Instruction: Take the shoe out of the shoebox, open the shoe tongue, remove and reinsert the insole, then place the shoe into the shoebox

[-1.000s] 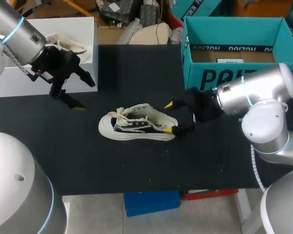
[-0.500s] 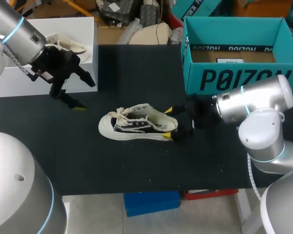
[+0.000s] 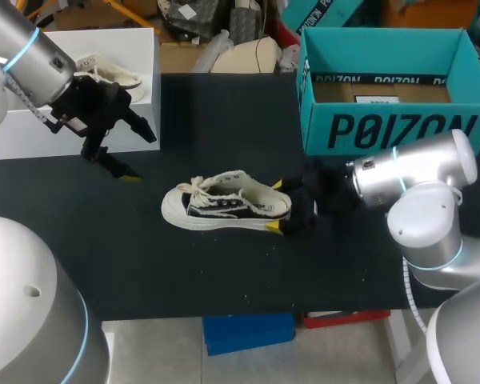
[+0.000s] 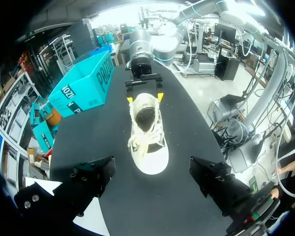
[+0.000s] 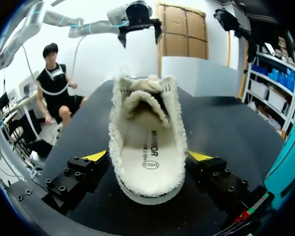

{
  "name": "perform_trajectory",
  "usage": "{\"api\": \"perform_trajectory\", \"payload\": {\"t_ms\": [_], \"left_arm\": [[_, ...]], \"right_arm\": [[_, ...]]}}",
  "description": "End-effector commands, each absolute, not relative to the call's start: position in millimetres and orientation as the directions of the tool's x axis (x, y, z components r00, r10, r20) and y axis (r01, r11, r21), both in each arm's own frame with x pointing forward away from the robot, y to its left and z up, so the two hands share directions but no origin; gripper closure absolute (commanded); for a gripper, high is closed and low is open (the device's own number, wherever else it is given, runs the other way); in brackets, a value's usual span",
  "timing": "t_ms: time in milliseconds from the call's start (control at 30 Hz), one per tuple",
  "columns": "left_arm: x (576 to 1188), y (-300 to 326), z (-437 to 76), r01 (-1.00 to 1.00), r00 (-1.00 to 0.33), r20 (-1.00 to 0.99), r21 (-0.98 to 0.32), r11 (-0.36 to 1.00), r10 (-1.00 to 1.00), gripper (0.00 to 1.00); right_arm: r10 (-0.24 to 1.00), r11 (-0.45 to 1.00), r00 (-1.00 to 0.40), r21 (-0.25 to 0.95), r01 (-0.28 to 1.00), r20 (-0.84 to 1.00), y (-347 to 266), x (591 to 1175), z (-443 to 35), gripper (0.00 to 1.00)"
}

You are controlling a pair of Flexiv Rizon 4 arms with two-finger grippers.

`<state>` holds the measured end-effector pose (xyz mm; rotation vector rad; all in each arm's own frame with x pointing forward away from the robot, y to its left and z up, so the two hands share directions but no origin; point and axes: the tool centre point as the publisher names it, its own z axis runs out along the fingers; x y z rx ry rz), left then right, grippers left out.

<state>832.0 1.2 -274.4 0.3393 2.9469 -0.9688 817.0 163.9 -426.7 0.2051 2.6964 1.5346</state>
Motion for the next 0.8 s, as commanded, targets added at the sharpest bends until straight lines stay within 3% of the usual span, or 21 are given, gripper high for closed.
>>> {"api": "perform_trajectory", "payload": {"t_ms": [33, 467, 500, 533, 567, 800], "left_arm": [[831.6, 1.0, -275.7, 0.214, -0.976, -0.092, -0.584, 0.783, 0.198, 0.00], [831.6, 1.0, -275.7, 0.214, -0.976, -0.092, -0.584, 0.783, 0.198, 0.00], [831.6, 1.0, -275.7, 0.214, -0.976, -0.092, -0.584, 0.783, 0.198, 0.00], [831.6, 1.0, -275.7, 0.214, -0.976, -0.092, -0.584, 0.783, 0.198, 0.00], [831.6, 1.0, -275.7, 0.214, -0.976, -0.092, -0.584, 0.783, 0.198, 0.00], [831.6, 1.0, -275.7, 0.214, -0.976, -0.092, -0.584, 0.783, 0.198, 0.00]], "right_arm": [[0.137, 0.500, -0.990, 0.860, 0.100, 0.035, 169.1, 818.1, -433.4, 0.00], [0.140, 0.494, -0.989, 0.862, 0.110, 0.045, 171.0, 817.8, -439.8, 0.00], [0.141, 0.495, -0.989, 0.862, 0.111, 0.046, 171.5, 817.8, -439.8, 0.05], [0.149, 0.497, -0.988, 0.860, 0.116, 0.047, 171.4, 818.2, -441.5, 0.79], [0.149, 0.497, -0.988, 0.860, 0.116, 0.047, 171.4, 818.2, -441.5, 1.00], [0.149, 0.497, -0.988, 0.860, 0.116, 0.047, 171.4, 818.2, -441.5, 1.00]]}}
